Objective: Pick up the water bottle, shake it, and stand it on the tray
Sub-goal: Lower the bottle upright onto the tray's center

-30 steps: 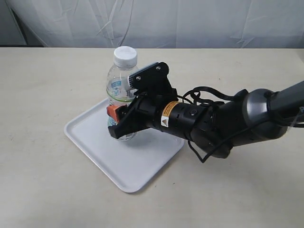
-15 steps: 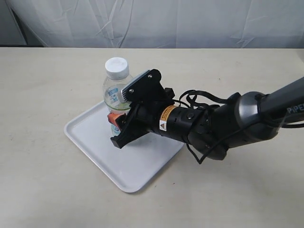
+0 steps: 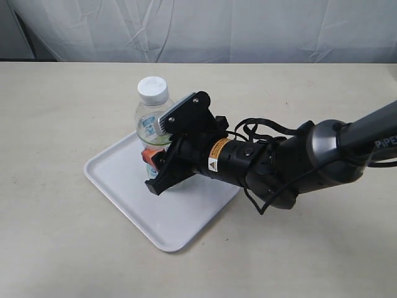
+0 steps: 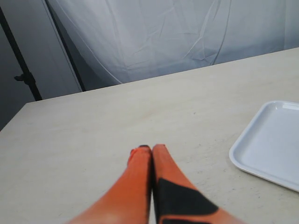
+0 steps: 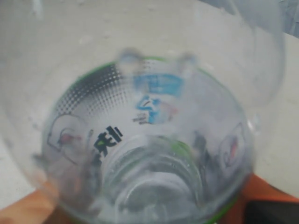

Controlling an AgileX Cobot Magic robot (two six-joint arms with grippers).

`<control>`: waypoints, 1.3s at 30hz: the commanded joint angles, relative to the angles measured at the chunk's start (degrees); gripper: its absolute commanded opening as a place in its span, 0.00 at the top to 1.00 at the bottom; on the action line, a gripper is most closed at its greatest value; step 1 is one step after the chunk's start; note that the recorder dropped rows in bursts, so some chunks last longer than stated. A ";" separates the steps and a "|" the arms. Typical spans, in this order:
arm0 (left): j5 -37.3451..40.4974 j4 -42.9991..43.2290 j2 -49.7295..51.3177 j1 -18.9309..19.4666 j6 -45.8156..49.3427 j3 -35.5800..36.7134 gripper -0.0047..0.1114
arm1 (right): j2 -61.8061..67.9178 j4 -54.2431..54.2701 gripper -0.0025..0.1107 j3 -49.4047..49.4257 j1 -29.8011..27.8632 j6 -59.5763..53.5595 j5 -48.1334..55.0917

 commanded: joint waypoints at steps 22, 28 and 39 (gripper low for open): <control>0.09 -0.12 -0.26 -0.02 -0.21 0.21 0.96 | -0.59 4.27 0.41 -0.47 0.05 0.59 2.32; 0.09 -0.12 -0.26 -0.02 -0.21 0.21 0.96 | -0.59 4.37 0.41 -0.47 0.05 0.59 1.93; 0.09 -0.12 -0.26 -0.02 -0.21 0.21 0.96 | -0.59 4.79 0.20 -0.47 0.05 1.07 6.08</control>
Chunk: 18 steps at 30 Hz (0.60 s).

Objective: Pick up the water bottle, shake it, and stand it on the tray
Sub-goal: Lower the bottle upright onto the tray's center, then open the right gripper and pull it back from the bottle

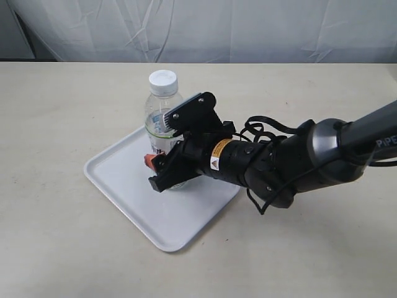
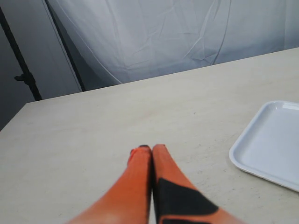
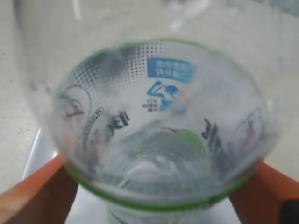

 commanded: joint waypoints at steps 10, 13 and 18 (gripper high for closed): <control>0.09 -0.12 -0.26 -0.02 -0.11 0.21 0.96 | -3.44 0.25 0.20 -0.33 -0.09 0.10 8.93; 0.09 -0.12 -0.26 -0.02 -0.11 0.21 0.96 | -4.91 0.25 0.20 -0.33 -0.09 0.10 12.27; 0.09 -0.12 -0.26 -0.02 -0.11 0.21 0.96 | -7.24 0.25 0.20 -0.33 -0.09 0.10 19.26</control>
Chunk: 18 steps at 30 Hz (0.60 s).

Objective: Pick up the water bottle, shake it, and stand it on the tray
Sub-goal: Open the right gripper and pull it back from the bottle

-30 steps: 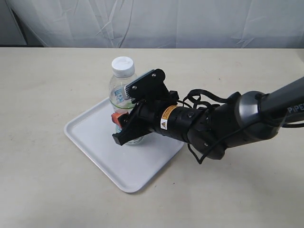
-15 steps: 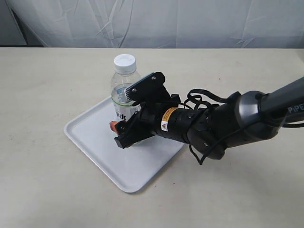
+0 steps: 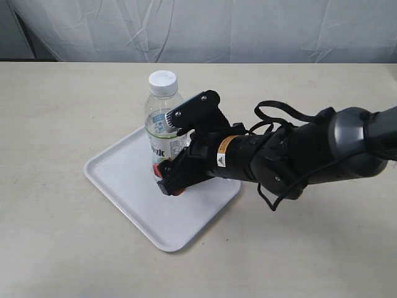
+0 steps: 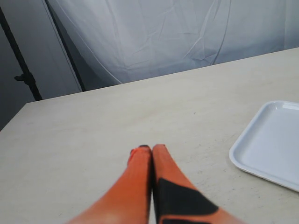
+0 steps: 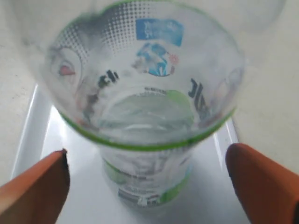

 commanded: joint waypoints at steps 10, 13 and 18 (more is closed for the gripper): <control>0.09 -0.12 -0.26 -0.02 -0.11 0.21 0.96 | -3.82 -0.53 0.24 -0.29 -0.09 -0.55 20.35; 0.09 -0.12 -0.26 -0.02 -0.11 0.21 0.96 | -4.73 -0.86 0.46 -0.29 -0.09 -0.56 25.55; 0.09 -0.12 -0.26 -0.02 -0.23 0.21 0.96 | -7.84 -0.66 0.97 -0.29 -0.19 -0.39 37.47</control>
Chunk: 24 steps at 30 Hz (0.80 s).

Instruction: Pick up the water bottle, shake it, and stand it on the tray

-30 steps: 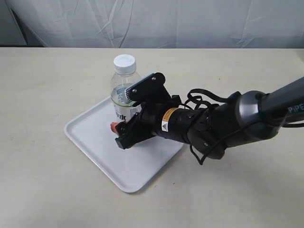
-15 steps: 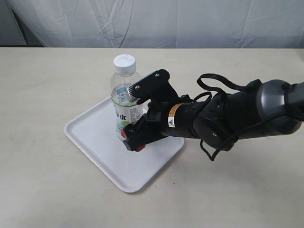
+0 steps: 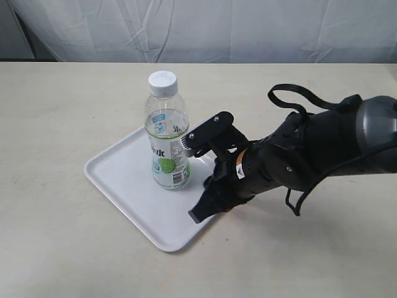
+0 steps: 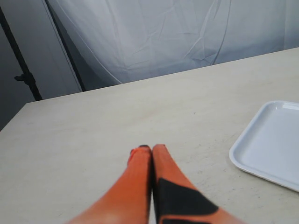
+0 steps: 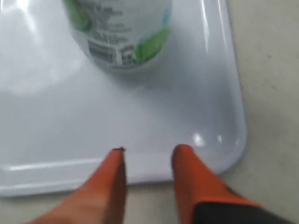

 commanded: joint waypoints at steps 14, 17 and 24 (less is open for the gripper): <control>0.09 -0.12 -0.26 -0.02 -0.12 0.21 0.96 | -22.61 -28.13 0.97 10.62 -0.19 44.43 22.97; 0.09 -0.12 -0.26 -0.02 -0.12 0.21 0.96 | -30.76 -31.15 0.99 13.37 -0.09 52.07 29.17; 0.09 -0.12 -0.26 -0.02 -0.12 0.21 0.96 | -50.77 -25.42 0.99 13.75 -0.09 52.05 39.76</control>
